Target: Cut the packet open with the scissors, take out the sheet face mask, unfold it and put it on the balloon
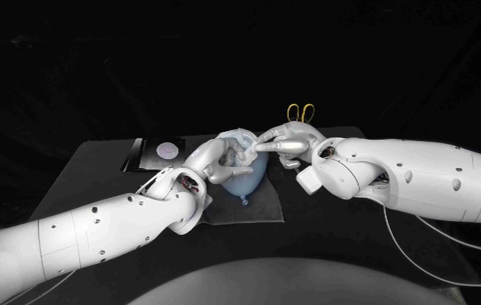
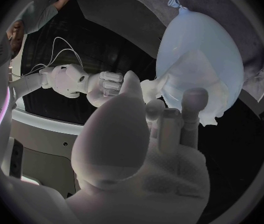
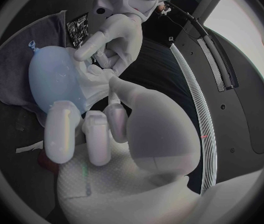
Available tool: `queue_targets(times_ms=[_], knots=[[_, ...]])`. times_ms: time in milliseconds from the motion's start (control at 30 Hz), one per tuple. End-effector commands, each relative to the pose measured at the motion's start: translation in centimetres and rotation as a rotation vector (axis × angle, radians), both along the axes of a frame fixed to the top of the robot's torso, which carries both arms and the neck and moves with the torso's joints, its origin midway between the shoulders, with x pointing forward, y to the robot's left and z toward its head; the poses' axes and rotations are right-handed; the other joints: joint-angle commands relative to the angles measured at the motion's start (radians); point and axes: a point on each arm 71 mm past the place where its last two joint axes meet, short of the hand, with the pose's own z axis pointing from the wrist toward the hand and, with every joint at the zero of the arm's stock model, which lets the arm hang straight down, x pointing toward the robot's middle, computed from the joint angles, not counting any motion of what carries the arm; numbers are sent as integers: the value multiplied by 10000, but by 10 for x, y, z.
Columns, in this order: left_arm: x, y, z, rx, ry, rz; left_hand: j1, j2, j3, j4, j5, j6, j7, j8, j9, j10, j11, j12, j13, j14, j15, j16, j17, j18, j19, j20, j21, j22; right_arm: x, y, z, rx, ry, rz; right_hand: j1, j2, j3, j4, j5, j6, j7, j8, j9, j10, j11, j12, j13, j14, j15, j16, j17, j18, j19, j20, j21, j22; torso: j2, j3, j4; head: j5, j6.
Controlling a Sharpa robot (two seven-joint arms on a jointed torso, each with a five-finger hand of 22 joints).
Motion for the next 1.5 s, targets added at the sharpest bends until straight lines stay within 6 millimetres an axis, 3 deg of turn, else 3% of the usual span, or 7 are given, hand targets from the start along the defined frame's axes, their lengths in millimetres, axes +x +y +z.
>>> queue_targets(times_ms=[33,267,600,800,900,967,1500], knots=[[0,-1,1,241,-74,-30,359,143,66,-78,-37,-110,5,71,34,26,27,37,-38,364,-40,60,640,-125,48,-22,73,39,0,2,1,28,-122,84,34,109,40,-4,50,50,10,62,33,210,-18,-18,770,1044,-67,41,2627,-40,496,-44,35,1970,-6,2,1,18,0],[0,-2,0,440,-108,-128,1092,461,372,-148,-35,-83,14,83,-50,169,26,144,216,408,-40,86,775,-137,77,-22,129,126,0,3,2,42,-115,108,34,109,40,-4,50,50,10,62,33,210,-18,-18,770,1044,-67,41,2627,-40,496,-44,35,1970,-5,0,-3,51,0],[-1,-5,1,465,-205,-331,1444,486,503,36,-34,408,-11,-365,-604,302,5,253,447,425,-56,98,844,-148,78,-39,198,215,0,4,2,50,-112,126,34,109,40,-4,50,50,10,62,33,210,-18,-18,770,1044,-67,41,2627,-40,496,-44,35,1970,0,1,-3,43,0],[-2,-5,3,312,-326,-373,1470,630,610,55,-37,1163,-85,-1055,-1316,400,-52,324,632,434,-107,98,873,-149,68,-71,233,259,1,3,2,39,-114,107,34,109,40,-4,50,50,10,62,33,210,-18,-18,770,1044,-67,41,2627,-40,496,-44,35,1970,-6,-4,1,27,0],[-2,-4,4,205,-378,-368,1490,765,817,62,-48,1806,-142,-1778,-1937,405,-95,336,698,441,-151,97,895,-151,63,-113,255,286,1,3,2,33,-113,98,19,107,63,-23,50,44,8,81,53,214,-20,-9,779,1044,-69,41,2627,-39,493,-46,31,1969,-3,-4,0,28,0],[-2,-4,4,151,-391,-357,1484,796,903,70,-35,1989,-146,-1987,-2106,416,-107,338,721,444,-159,96,904,-152,59,-120,260,293,1,3,2,31,-108,98,19,107,63,-23,50,44,8,81,53,214,-20,-9,779,1044,-69,41,2627,-39,493,-46,31,1969,-2,-2,-1,20,0],[0,0,3,90,-284,-222,1485,963,1734,62,-27,2446,-170,-2728,-2648,381,-135,275,749,463,-181,98,960,-160,57,-149,296,348,0,1,2,24,-87,97,19,107,63,-23,50,44,8,81,53,214,-20,-9,779,1044,-69,41,2627,-39,493,-46,31,1969,-3,-3,-1,26,0]])
